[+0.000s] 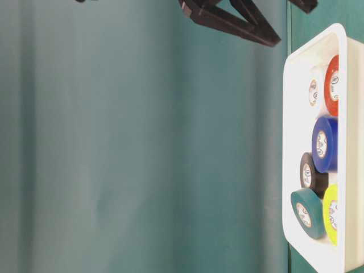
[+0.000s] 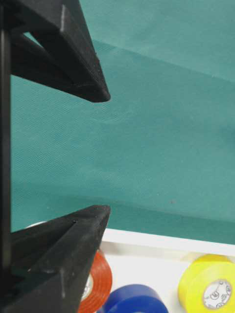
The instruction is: Put the tape alternately from left to right into the white case.
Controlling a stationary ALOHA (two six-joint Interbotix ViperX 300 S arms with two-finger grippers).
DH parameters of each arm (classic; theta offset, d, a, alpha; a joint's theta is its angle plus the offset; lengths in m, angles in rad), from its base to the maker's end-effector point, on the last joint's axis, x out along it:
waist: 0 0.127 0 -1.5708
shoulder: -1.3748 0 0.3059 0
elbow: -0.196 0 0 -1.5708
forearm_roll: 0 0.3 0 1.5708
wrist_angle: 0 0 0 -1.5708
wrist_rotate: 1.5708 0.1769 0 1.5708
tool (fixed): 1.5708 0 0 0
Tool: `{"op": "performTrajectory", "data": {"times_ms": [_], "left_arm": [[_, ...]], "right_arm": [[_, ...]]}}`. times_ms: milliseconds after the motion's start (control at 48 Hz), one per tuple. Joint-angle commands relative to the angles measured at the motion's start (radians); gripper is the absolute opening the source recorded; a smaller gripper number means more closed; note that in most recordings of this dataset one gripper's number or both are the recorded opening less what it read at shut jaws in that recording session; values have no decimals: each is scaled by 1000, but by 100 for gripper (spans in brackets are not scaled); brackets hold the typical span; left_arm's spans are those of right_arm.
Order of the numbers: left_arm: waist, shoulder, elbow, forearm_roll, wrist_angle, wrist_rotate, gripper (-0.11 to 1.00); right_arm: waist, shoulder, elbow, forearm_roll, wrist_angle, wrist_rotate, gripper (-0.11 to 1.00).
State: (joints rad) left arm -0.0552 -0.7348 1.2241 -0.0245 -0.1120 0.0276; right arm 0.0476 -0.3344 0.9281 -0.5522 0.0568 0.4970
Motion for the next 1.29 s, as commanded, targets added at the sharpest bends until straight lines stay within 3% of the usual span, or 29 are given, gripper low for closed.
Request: {"op": "performTrajectory", "data": {"times_ms": [0,562,1270], "left_arm": [[11,-41,8,0,-9,2,91],[57,-314,126,0,-3,2,91],[57,-382,152,0,9,6,91]], "right_arm": [[-8,-32,2,-2,-11,0,75],[-26,-133,64,-2,-46,0,75],[-41,-337,215,0,-147,0,75]]}}
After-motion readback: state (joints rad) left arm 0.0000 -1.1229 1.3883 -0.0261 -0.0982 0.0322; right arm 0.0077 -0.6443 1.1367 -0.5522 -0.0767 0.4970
